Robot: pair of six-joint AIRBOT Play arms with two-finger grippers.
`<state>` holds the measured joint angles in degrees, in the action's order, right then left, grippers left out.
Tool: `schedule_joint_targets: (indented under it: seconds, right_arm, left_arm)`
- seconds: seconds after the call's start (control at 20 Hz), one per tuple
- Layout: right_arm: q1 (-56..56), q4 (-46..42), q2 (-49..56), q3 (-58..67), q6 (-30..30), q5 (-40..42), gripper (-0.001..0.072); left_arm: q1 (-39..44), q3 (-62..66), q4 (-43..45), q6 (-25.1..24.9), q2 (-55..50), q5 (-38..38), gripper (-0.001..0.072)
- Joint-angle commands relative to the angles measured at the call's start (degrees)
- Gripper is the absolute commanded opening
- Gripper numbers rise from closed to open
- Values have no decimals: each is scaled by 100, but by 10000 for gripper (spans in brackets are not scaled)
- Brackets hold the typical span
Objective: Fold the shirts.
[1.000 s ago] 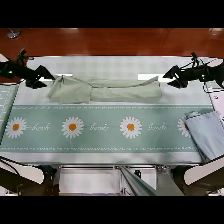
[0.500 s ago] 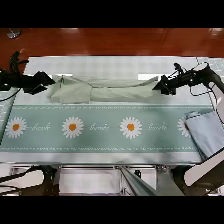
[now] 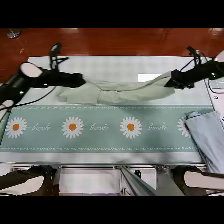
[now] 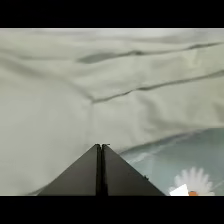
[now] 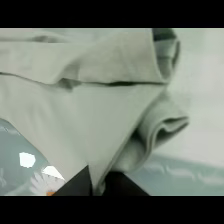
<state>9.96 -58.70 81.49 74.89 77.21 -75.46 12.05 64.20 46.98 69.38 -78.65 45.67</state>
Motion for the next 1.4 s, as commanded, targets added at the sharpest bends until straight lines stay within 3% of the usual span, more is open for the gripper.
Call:
schedule_joint_targets:
  seconds: [0.0, 0.15, 0.3, 0.4, 0.55, 0.7, 0.85, 1.05, 1.2, 1.35]
  right_arm:
    - [-7, -481, -2055, -1519, -90, 247, 25]
    - [-7, -457, -3456, -2295, 181, 166, 25]
    - [-7, -422, -4216, -2369, 365, -50, 25]
    - [-7, -424, -4402, -2365, 409, -98, 25]
    - [-7, -258, -4389, -2365, 424, -59, 25]
    - [-7, -4, -4332, -2365, 415, -55, 25]
    - [-61, 240, -4332, -2363, 417, -70, 25]
    - [-896, 533, -3939, -2120, 599, 317, 25]
    - [-1956, 529, -2927, -1460, 835, 846, 25]
    - [-2942, 529, -1408, -369, 925, 1268, 25]
  left_arm:
    - [1412, 605, -48, 203, -603, -656, 31]
    - [2404, 1714, 4, 750, -1698, -549, 31]
    - [3112, 2728, 7, 1244, -2778, 260, 31]
    - [3560, 3095, -39, 1303, -3237, 761, 31]
    - [4142, 3139, -337, 1298, -3469, 776, 32]
    - [4164, 3228, -348, 1298, -3449, 940, 32]
    - [3335, 3475, -345, 1298, -3178, 1375, 32]
    - [1480, 3471, -20, 1303, -2253, 2273, 32]
    - [-223, 3375, 503, 1270, -1207, 3119, 32]
    - [-1650, 2522, 551, 894, 326, 3027, 33]
